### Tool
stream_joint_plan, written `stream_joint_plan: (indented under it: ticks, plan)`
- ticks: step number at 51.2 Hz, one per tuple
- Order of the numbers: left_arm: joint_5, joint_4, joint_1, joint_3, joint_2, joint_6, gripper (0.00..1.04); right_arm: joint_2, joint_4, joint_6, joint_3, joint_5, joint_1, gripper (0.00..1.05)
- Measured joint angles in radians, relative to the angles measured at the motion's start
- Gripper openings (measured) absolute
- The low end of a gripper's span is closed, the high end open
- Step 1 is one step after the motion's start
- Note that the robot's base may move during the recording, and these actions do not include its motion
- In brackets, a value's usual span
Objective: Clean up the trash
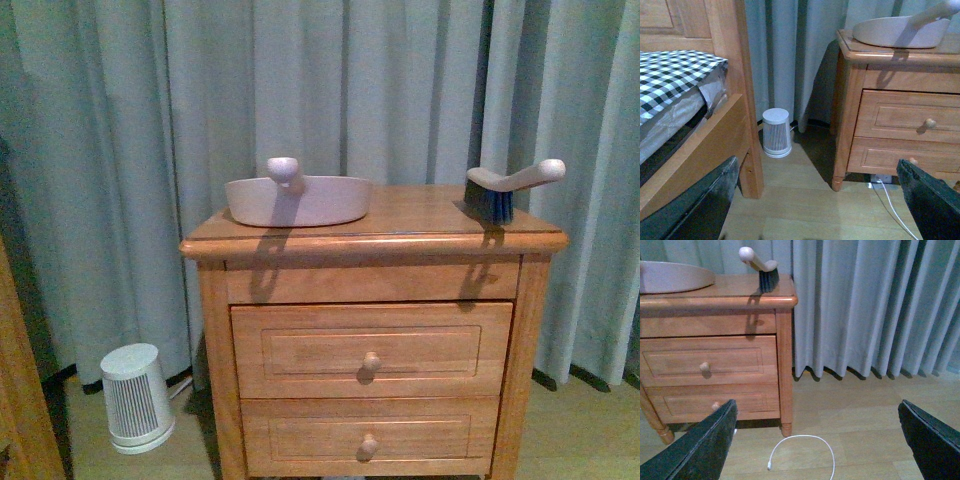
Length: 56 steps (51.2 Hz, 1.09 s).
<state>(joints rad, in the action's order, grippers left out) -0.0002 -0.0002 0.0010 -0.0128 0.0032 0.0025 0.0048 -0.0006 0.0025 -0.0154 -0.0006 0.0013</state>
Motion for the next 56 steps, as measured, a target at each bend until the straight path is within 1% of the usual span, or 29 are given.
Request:
stream_joint_plan:
  ticks: [56]
  plan:
    - [0.000, 0.000, 0.000, 0.000, 0.000, 0.000, 0.97, 0.000, 0.000, 0.000, 0.000, 0.000, 0.000, 0.97]
